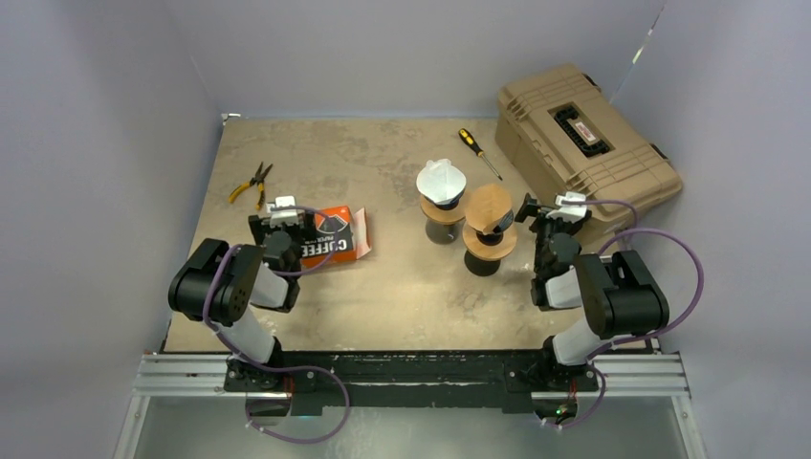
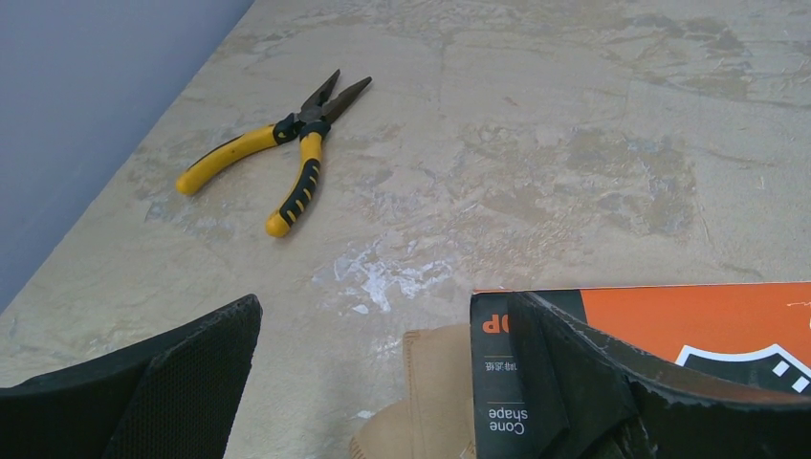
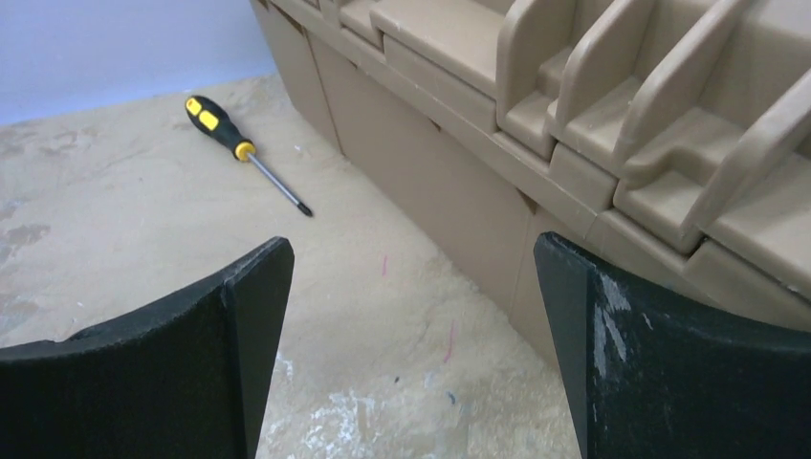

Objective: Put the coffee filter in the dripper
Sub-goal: Reset both arms

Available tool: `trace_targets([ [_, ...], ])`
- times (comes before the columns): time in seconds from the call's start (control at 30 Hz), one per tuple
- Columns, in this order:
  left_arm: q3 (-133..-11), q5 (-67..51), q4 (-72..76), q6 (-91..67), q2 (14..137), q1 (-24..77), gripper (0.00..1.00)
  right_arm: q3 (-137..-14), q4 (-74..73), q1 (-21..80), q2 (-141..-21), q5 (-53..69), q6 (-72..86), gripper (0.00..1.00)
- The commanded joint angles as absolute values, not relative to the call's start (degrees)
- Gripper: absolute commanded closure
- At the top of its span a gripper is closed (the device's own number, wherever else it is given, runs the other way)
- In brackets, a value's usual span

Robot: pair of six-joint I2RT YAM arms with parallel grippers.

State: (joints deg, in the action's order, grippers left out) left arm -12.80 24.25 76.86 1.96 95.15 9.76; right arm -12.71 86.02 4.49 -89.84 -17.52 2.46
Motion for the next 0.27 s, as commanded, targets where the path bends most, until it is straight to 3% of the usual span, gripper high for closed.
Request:
trace_targets([
  [0.0,-13.91,25.05,77.24,0.44,95.53,9.32,0.01,-14.24,86.89,4.38,-89.56,-21.26,3.08,0.01],
  [0.23,-14.02,24.98,76.86,0.44,95.38,9.32,0.01,-14.56,86.75,4.42,-89.79,-21.79,3.06,0.01],
])
